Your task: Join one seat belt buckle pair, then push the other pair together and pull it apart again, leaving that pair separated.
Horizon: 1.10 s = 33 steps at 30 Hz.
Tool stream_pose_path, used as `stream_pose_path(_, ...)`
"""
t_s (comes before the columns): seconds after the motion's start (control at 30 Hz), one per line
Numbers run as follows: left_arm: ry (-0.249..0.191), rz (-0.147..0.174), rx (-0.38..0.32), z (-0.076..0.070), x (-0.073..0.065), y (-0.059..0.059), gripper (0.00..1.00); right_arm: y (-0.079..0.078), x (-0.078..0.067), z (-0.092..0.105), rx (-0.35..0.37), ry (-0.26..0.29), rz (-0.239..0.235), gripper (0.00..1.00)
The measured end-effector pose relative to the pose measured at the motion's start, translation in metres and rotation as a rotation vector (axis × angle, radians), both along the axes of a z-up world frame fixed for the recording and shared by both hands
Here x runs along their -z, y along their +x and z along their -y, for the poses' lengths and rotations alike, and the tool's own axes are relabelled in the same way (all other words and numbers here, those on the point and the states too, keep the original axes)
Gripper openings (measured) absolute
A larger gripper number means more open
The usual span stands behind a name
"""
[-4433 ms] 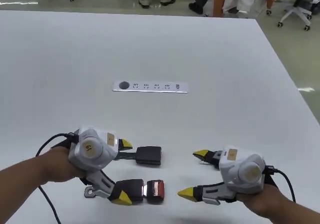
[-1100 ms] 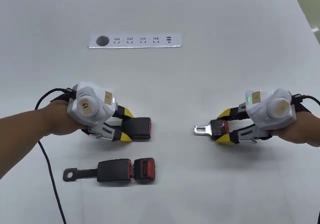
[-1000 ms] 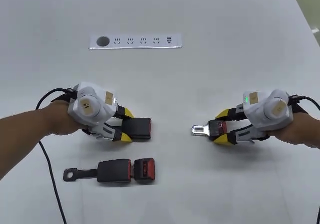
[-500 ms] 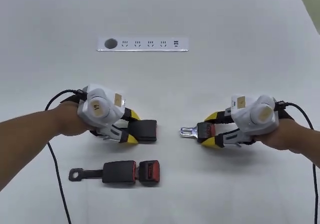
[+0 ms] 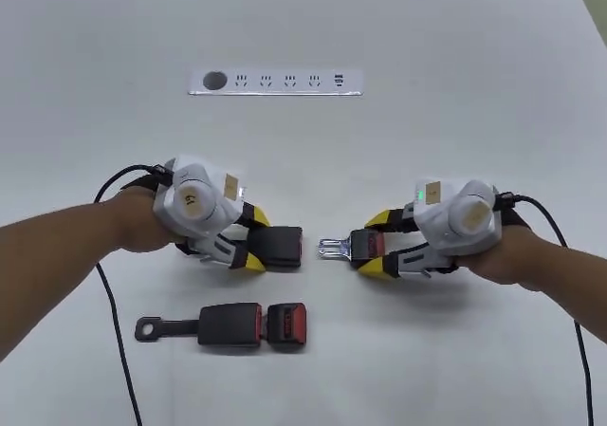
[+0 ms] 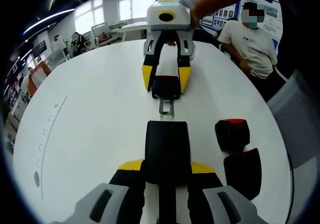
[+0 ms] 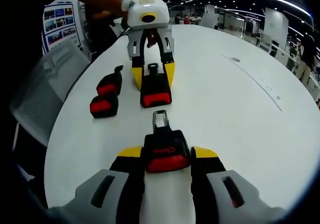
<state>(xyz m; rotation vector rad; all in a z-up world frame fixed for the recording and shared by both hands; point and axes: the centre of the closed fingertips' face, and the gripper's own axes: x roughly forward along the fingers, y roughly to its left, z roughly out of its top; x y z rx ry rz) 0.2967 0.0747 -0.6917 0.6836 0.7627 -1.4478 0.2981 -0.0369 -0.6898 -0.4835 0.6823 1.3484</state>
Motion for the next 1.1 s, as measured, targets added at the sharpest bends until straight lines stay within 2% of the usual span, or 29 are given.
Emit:
stream_pose_path(0.47, 0.017, 0.003, 0.018, 0.000, -0.001, -0.001, 0.33, -0.001, 0.006, -0.025, 0.007, 0.038, 0.009, 0.34)
stream_pose_path(0.6, 0.021, 0.002, 0.019, 0.000, 0.000, -0.001, 0.33, -0.005, 0.005, -0.040, -0.005, 0.049, 0.017, 0.34)
stream_pose_path(0.87, 0.030, 0.003, 0.028, 0.000, -0.002, -0.001, 0.32, -0.005, 0.004, -0.037, -0.006, 0.054, 0.012, 0.34)
stream_pose_path(1.1, 0.032, -0.001, 0.022, -0.001, -0.002, 0.000, 0.32, -0.005, -0.001, -0.044, 0.006, 0.063, 0.013, 0.33)
